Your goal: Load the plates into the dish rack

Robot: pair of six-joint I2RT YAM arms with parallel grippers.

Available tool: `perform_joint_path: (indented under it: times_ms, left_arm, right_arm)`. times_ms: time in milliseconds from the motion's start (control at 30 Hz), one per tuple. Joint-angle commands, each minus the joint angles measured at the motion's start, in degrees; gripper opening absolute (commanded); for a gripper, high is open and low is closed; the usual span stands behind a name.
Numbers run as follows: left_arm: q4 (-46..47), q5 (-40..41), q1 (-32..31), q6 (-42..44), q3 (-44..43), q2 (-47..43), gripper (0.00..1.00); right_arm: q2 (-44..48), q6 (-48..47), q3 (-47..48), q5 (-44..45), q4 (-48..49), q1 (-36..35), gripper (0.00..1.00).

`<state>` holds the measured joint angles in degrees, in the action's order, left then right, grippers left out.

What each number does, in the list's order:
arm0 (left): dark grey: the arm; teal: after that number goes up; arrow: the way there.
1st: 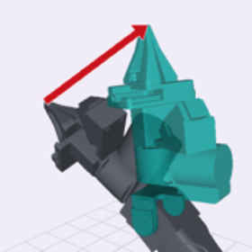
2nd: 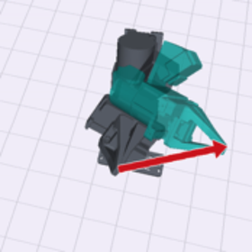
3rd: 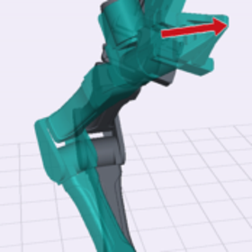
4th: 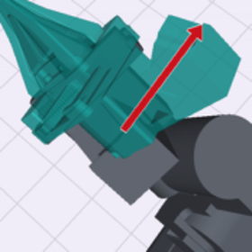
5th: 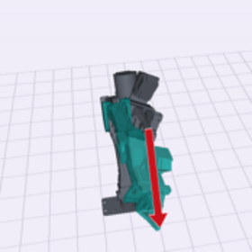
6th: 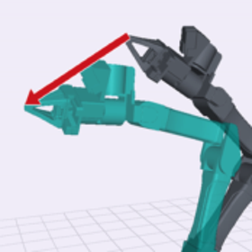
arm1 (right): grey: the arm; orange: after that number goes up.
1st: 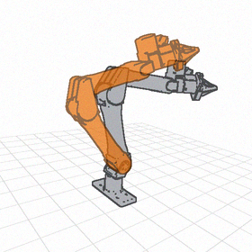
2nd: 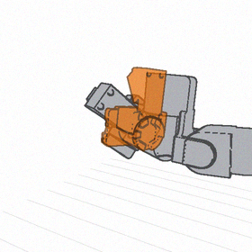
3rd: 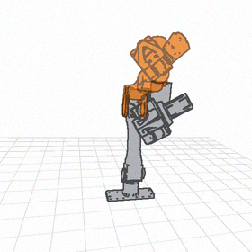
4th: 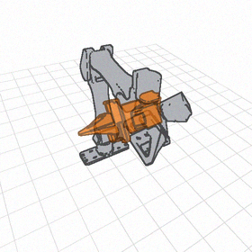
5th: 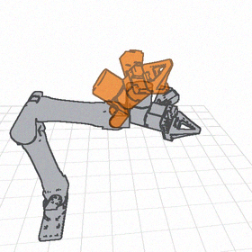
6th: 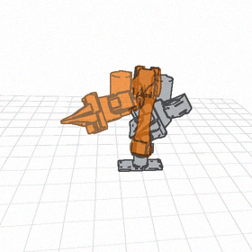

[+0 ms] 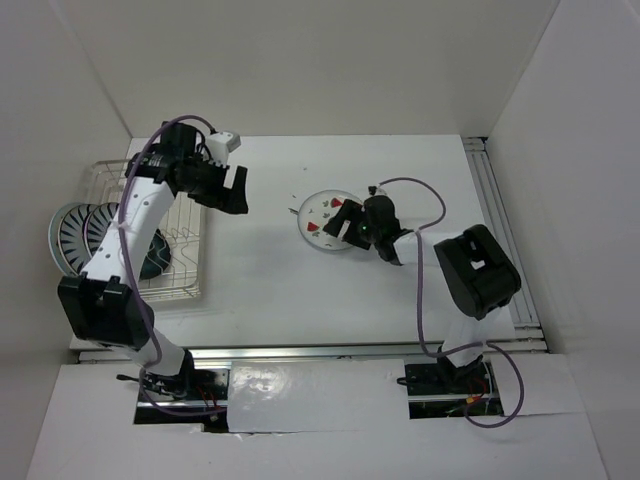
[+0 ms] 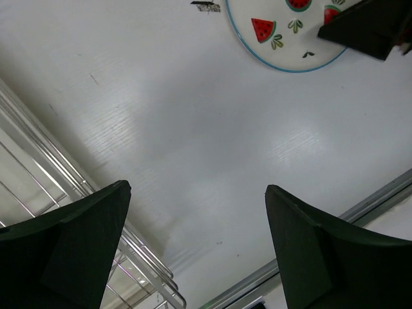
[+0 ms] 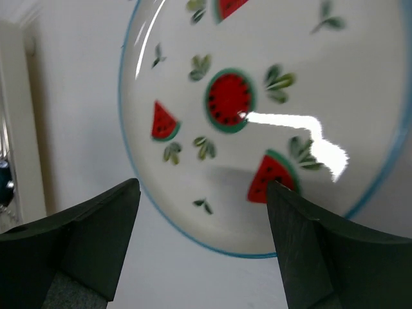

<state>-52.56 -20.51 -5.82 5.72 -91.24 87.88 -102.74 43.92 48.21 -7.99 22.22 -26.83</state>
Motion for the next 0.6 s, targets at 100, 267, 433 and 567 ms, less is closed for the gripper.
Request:
perform_joint_path:
  times_ms: [100,267,433,567]
  left_arm:
    - [1.4,3.02,-3.84,-2.11,-4.47,4.14,0.98]
    - [2.45,2.41,-3.84,-3.16,-7.37,9.75,0.98]
    - [2.46,0.21,-4.89,-3.78,-11.23,15.65,0.96]
    - [4.12,-1.11,-6.04,-3.78,-11.24,17.86,0.96]
  right_arm:
    - [3.94,-9.9,5.02,2.36,-19.92,7.93,0.86]
    - [5.62,-12.63,8.75,2.98,-23.45,11.62,0.85]
    - [5.09,-13.25,8.06,-1.85,-23.19,16.19,0.8]
    - [5.62,-13.77,4.54,-3.88,-20.55,16.9,0.77]
